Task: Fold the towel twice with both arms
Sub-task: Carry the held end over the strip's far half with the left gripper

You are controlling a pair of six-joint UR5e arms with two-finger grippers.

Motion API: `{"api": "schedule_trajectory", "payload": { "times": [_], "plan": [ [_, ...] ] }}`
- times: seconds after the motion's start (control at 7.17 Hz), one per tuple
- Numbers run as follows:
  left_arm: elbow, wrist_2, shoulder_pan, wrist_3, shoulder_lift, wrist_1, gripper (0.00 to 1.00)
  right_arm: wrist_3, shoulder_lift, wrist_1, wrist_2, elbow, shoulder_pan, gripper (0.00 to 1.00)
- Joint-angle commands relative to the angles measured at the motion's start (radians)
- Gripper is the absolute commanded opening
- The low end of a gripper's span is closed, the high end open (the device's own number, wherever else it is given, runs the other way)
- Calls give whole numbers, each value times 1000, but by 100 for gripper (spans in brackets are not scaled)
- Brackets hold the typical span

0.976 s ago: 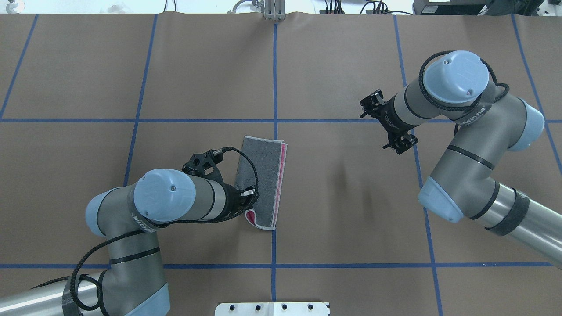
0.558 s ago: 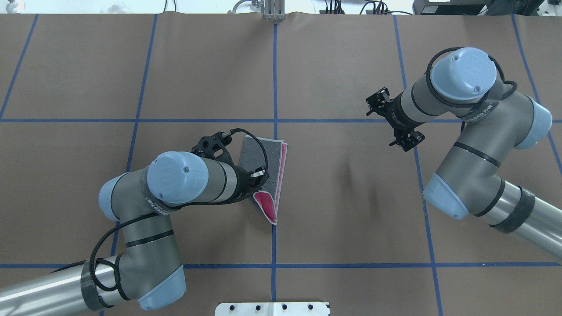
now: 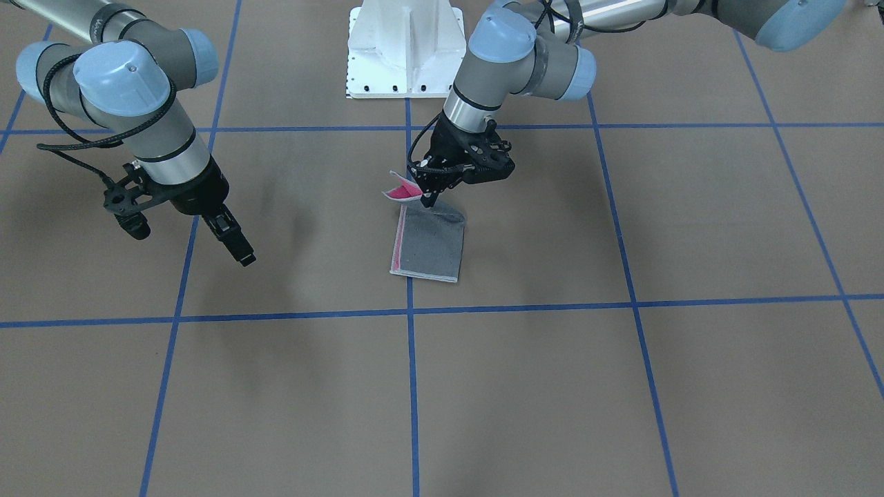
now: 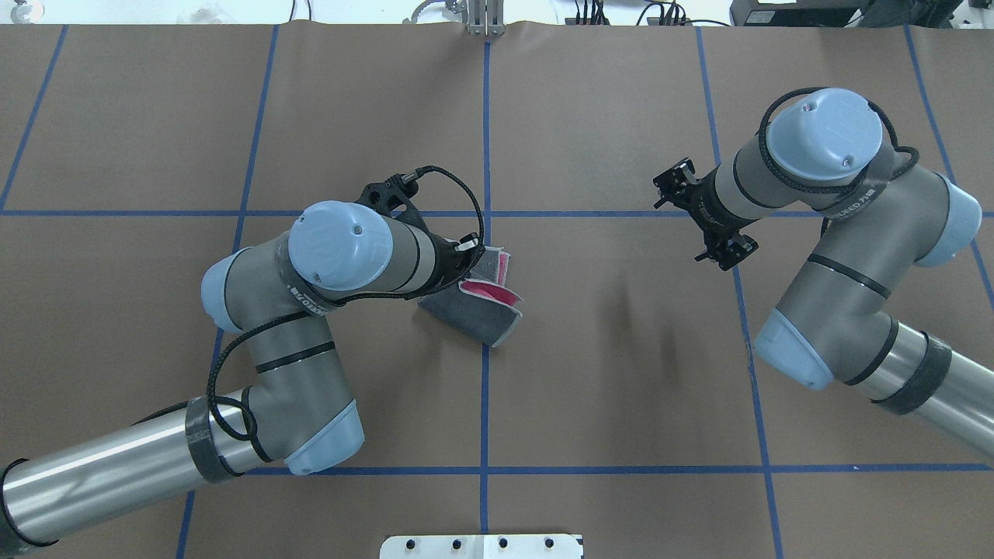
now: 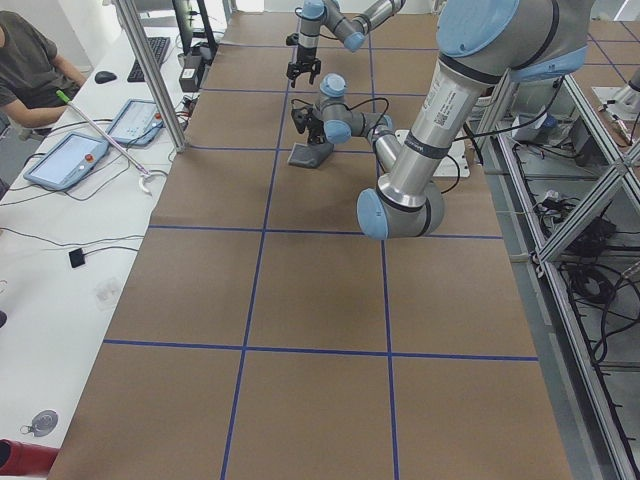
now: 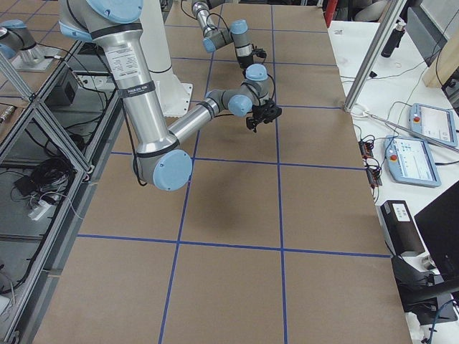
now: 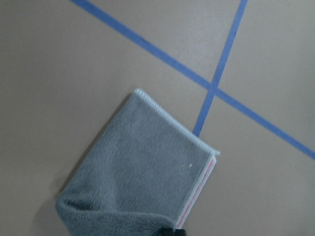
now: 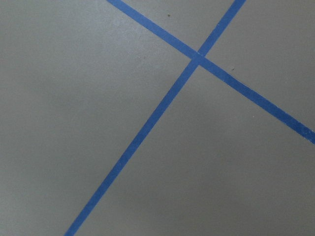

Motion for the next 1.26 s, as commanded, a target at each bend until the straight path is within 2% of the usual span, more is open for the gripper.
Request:
{"api": "schedule_trajectory", "payload": {
  "times": [0.0,0.28,0.84,1.12],
  "plan": [
    [80,0,-32,-1,-42,-9,0,-3,-3,0,-1,0,0,100],
    [135,0,-52,-1,-76,-11,0,-3,-5,0,-1,1,-1,100],
    [160,-6,-84,-1,-116,-19,0,0,-2,2,-1,5,-1,100],
    [261,-5,-84,1,-188,-34,0,0,-2,2,-2,3,-1,100]
  ]
}}
